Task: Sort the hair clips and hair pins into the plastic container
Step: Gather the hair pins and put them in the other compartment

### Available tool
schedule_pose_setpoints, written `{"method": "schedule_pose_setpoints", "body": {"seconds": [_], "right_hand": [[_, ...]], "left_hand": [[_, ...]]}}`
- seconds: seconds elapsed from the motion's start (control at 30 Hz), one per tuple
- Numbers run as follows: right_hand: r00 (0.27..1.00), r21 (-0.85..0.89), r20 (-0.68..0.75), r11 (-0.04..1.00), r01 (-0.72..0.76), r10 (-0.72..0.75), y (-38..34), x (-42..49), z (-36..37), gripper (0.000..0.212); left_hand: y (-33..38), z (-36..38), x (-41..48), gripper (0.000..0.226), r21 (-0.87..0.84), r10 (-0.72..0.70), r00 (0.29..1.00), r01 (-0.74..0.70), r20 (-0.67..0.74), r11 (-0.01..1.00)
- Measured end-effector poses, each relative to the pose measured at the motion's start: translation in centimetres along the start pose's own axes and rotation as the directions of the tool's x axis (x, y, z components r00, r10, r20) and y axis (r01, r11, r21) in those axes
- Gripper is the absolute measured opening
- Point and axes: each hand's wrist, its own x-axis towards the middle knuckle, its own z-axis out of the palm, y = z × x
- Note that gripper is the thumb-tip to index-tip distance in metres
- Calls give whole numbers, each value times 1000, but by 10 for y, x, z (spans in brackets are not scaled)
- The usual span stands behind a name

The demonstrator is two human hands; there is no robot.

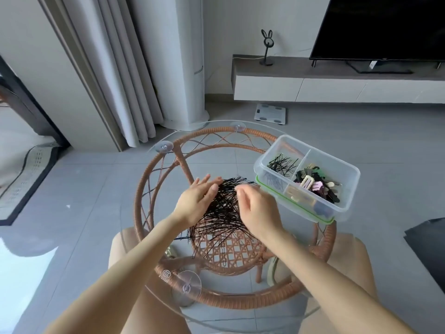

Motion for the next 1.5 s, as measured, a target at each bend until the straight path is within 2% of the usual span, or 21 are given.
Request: {"method": "schedule_pose_setpoints", "body": {"seconds": [0.07, 0.13, 0.2, 0.27, 0.4, 0.47, 0.53, 0.6, 0.63, 0.73, 0.8, 0.9, 0.97, 1.03, 1.17, 1.27, 1.37, 1.5], "right_hand": [[990, -2, 117, 997, -77, 77, 6, 24, 9, 36], [946, -64, 292, 990, -124, 138, 9, 41, 22, 47], [920, -170, 364, 981, -91, 148, 5, 46, 33, 50], [925, -196, 363, 980, -38, 108, -3, 37, 37, 49], [942, -31, 333, 998, 57, -44, -24, 5, 35, 50], [949, 69, 312, 997, 30, -51, -29, -7, 24, 50], [971, 91, 240, 996, 0, -22, -29, -18, 6, 48], [987, -37, 157, 999, -24, 30, -21, -28, -14, 51], [983, -153, 158, 986, -64, 89, -17, -33, -23, 58], [892, -467, 283, 863, -191, 351, -3, -43, -38, 94], [854, -510, 333, 838, -192, 399, -1, -46, -34, 105], [880, -485, 350, 866, -122, 320, -5, -41, -12, 115], [898, -456, 356, 887, -75, 259, -10, -32, 1, 110], [901, -407, 377, 912, -48, 216, -14, -22, 6, 94], [910, -254, 402, 967, 3, 103, -17, -12, 5, 49], [923, -229, 384, 972, 61, 33, -16, -12, 2, 28], [945, -218, 327, 973, 81, -6, -14, -12, -1, 19], [966, -184, 259, 982, 35, 14, -15, -12, -13, 25]], "left_hand": [[-7, -4, -9, 46, -39, -88, 975, 81, -204, 996], [-16, -7, -20, 54, 16, -223, 900, 246, -374, 969], [-22, -3, -35, 61, 122, -300, 866, 375, -399, 919], [-20, 7, -44, 63, 183, -314, 879, 396, -359, 900], [-3, 24, -39, 59, 160, -321, 884, 391, -340, 906], [5, 29, -31, 51, 116, -321, 883, 379, -343, 918], [10, 29, -27, 46, 30, -328, 884, 357, -332, 933], [15, 21, -28, 46, -46, -350, 886, 353, -303, 934], [15, 14, -30, 49, -19, -367, 881, 379, -299, 925], [15, -10, -41, 65, 327, -409, 873, 480, -264, 814], [18, -21, -45, 78, 429, -443, 885, 459, -143, 778], [28, -22, -46, 97, 491, -399, 909, 293, 125, 821], [35, -16, -43, 105, 538, -357, 909, 194, 216, 820], [38, -12, -39, 100, 554, -329, 918, 159, 221, 817], [38, -14, -32, 66, 459, -219, 966, 133, 138, 878], [36, -19, -33, 50, 406, -172, 982, 125, 81, 905], [31, -23, -35, 52, 379, -196, 979, 163, 51, 911], [27, -28, -36, 46, 363, -214, 977, 206, -21, 909]]}}
